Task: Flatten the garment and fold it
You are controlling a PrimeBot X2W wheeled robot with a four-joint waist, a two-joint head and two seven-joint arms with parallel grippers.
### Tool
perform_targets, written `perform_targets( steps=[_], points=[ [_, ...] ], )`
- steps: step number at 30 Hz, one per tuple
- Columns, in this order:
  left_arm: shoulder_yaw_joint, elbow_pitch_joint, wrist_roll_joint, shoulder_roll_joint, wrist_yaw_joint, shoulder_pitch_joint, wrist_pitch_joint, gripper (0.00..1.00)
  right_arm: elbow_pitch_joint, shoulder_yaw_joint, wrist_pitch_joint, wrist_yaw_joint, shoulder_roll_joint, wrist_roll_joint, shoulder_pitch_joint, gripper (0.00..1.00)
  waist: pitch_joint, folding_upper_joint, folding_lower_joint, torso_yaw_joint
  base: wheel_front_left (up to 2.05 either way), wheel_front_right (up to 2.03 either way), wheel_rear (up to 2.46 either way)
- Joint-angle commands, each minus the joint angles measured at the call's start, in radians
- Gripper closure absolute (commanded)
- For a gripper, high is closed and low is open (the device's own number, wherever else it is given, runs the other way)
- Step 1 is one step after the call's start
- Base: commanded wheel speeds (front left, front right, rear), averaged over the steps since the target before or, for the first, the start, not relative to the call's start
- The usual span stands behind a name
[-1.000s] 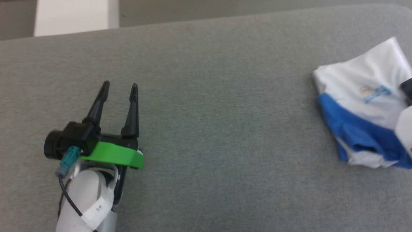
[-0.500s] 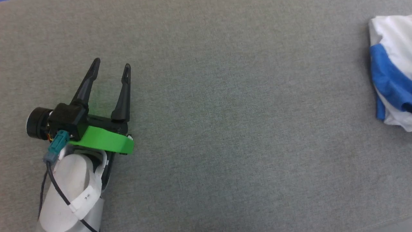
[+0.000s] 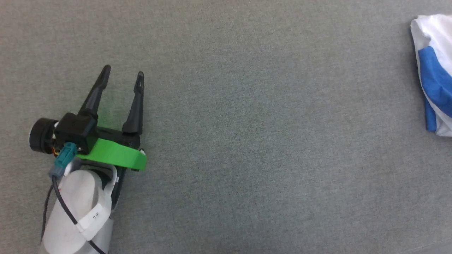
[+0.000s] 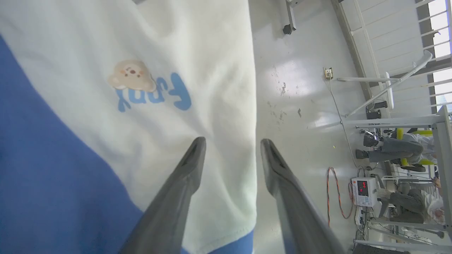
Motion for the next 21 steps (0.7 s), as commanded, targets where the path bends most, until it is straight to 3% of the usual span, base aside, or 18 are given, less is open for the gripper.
perform_targets(
  steps=[1, 11, 21],
  points=[
    [-0.002, 0.008, -0.008, -0.005, 0.006, 0.012, -0.010, 0.00, -0.001, -0.007, -0.025, -0.002, 0.002, -0.010, -0.010, 0.00, -0.048, -0.0001, -0.0001, 0.011, 0.00, 0.00, 0.00],
    [-0.004, 0.090, -0.035, -0.060, 0.025, 0.100, -0.035, 0.00, -0.121, 0.004, -0.163, -0.002, 0.056, 0.090, 0.068, 0.00, -0.270, -0.0001, -0.0001, 0.061, 0.00, 0.00, 0.00],
    [-0.012, 0.116, -0.061, -0.115, 0.034, 0.157, -0.038, 0.00, -0.475, -0.006, -0.267, -0.002, 0.219, 0.223, 0.317, 0.00, -0.403, -0.0001, -0.0001, 0.163, 0.00, 0.00, 0.00]
  ],
)
